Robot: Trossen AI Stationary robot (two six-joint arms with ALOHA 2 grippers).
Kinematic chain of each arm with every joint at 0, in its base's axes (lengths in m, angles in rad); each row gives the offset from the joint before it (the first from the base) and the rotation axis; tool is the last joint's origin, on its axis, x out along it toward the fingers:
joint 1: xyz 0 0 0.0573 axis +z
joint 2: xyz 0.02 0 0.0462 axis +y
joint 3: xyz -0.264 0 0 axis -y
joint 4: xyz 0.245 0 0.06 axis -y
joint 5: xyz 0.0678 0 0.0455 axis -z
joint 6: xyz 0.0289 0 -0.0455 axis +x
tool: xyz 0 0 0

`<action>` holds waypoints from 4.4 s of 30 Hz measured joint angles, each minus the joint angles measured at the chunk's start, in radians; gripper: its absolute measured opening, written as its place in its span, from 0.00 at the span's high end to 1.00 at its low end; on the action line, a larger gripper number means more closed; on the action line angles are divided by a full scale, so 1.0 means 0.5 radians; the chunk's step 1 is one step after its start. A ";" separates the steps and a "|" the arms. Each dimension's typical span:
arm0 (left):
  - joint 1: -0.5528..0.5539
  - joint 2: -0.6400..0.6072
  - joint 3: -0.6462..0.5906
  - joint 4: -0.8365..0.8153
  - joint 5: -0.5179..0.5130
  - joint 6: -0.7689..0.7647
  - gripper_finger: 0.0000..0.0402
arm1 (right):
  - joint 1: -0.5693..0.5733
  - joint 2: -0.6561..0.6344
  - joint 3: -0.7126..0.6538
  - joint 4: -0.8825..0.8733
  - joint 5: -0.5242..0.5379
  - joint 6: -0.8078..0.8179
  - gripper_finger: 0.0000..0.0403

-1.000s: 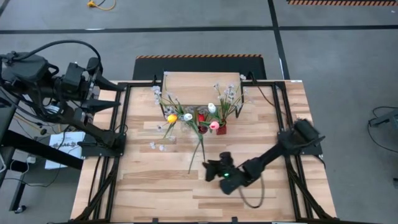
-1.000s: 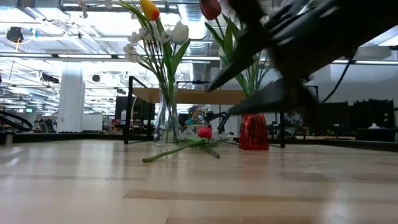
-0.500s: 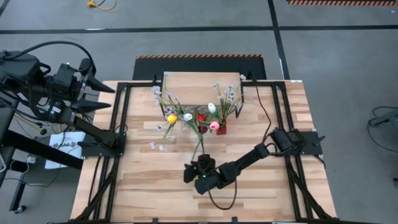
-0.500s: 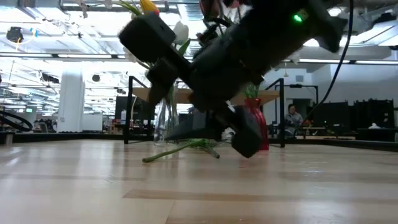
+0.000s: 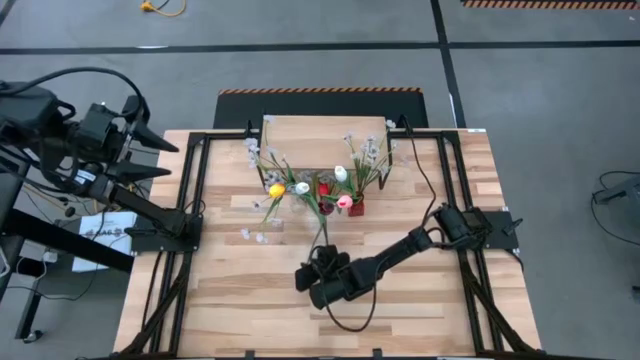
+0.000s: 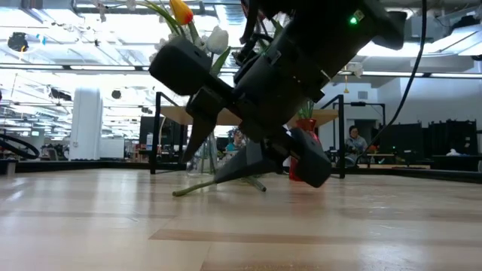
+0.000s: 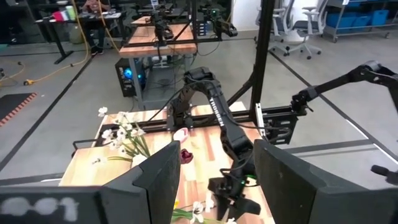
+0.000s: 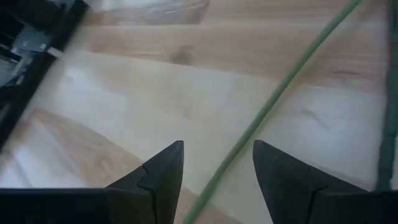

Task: Pick and place flowers into a vace then onto a shelf
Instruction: Put the red flower into the transparent vase

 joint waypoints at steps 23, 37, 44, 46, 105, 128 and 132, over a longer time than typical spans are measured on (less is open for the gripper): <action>-0.001 0.000 0.000 0.002 0.037 -0.002 0.52 | -0.100 -0.006 0.003 -0.353 -0.229 0.367 0.97; -0.001 0.000 0.000 -0.034 0.037 0.001 0.52 | -0.098 0.008 -0.006 -0.200 -0.160 0.310 0.97; -0.001 0.000 0.000 -0.035 0.037 0.002 0.52 | -0.109 0.009 -0.005 -0.149 -0.167 0.277 0.85; -0.001 0.000 0.000 -0.035 0.037 0.003 0.52 | -0.109 0.009 -0.004 -0.137 -0.165 0.276 0.81; -0.001 0.000 0.000 -0.035 0.101 0.020 0.52 | -0.056 0.234 0.819 -1.483 -0.232 0.677 1.00; -0.001 0.007 0.000 0.029 -0.008 -0.113 0.52 | 0.282 0.224 1.502 -2.041 -0.907 -0.107 1.00; -0.001 0.018 0.000 0.140 -0.058 -0.174 0.52 | 0.349 0.223 1.720 -2.239 -0.978 -0.421 1.00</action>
